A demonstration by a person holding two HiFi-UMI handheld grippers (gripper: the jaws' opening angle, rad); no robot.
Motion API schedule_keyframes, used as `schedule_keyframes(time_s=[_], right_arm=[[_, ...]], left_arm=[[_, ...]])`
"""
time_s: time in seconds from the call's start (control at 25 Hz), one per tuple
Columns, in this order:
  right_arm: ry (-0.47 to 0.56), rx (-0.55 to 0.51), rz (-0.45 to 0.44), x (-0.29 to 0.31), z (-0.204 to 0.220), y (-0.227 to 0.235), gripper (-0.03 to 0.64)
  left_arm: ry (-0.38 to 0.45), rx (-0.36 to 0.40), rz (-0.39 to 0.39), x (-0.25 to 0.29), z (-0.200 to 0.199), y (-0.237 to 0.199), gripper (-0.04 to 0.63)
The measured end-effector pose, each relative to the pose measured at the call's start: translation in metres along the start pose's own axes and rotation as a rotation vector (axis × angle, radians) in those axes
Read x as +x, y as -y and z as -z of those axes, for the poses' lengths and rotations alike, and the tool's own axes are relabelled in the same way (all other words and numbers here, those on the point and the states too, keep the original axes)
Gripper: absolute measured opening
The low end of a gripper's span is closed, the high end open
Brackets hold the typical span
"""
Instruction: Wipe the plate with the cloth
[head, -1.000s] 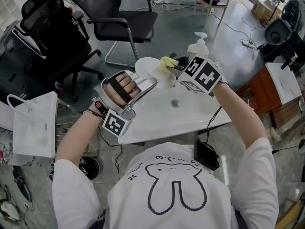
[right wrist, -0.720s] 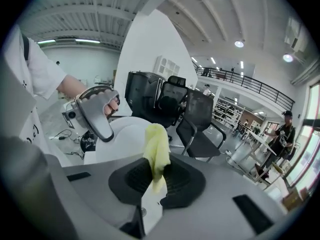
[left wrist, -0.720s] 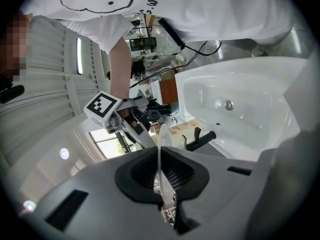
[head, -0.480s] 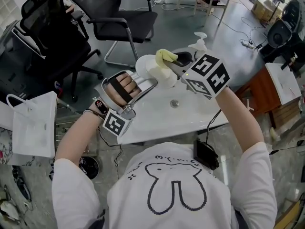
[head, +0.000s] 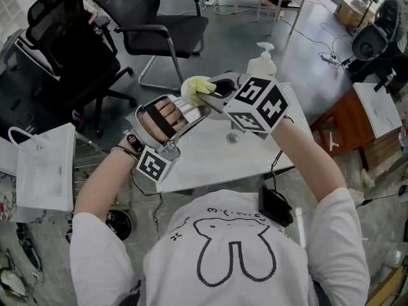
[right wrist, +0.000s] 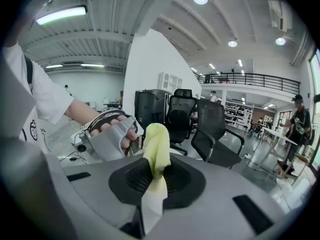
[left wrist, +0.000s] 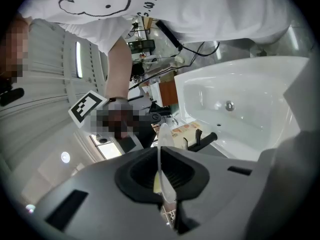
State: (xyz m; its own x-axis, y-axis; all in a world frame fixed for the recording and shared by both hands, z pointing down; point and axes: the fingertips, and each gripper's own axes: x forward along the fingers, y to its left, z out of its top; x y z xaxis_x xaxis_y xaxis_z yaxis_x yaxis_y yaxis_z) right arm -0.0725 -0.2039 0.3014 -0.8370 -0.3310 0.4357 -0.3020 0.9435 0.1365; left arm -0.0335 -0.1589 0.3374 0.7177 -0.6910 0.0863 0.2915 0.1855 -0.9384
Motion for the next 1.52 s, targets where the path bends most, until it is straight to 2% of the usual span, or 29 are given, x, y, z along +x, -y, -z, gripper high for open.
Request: schedule_keyframes(time_s=[0.16,0.4,0.6,0.72,0.84,0.96,1.12,1.24,1.36,1.52], right_arm=[[0.005,0.047,0.035,0.000,0.006,0.017,0.049],[-0.060,0.090,0.127,0.005,0.031,0.049,0.049],[-0.115,0.115,0.184,-0.001,0.056,0.064,0.049],[-0.141,0.120,0.198,-0.010,0.062,0.067,0.049],[-0.119,0.098,0.199,-0.023,0.047,0.063,0.049],[-0.039,0.055,0.169,-0.036,0.016,0.046,0.049],[0.042,-0.023,0.057,-0.038,-0.016,0.002,0.049],[0.017,-0.091,-0.015,-0.027,-0.018,-0.029,0.049],[-0.047,-0.138,-0.042,-0.014,-0.008,-0.040,0.049],[-0.081,-0.116,-0.068,-0.001,-0.002,-0.043,0.049]], left_arm=[[-0.028,0.026,-0.013,0.001,0.001,-0.003,0.021],[-0.008,0.010,-0.014,-0.003,-0.001,-0.006,0.023],[-0.025,0.032,-0.003,-0.007,0.002,0.000,0.023],[0.002,0.001,-0.008,-0.008,-0.005,-0.005,0.021],[0.002,-0.016,0.009,-0.008,-0.007,-0.004,0.018],[0.012,-0.034,0.014,-0.008,-0.010,-0.005,0.018],[0.015,-0.003,0.005,-0.010,-0.012,-0.006,0.018],[0.010,0.037,0.000,-0.012,-0.013,-0.004,0.018],[0.024,0.071,0.013,-0.013,-0.017,-0.001,0.018],[0.023,0.102,0.045,-0.017,-0.017,0.007,0.018]])
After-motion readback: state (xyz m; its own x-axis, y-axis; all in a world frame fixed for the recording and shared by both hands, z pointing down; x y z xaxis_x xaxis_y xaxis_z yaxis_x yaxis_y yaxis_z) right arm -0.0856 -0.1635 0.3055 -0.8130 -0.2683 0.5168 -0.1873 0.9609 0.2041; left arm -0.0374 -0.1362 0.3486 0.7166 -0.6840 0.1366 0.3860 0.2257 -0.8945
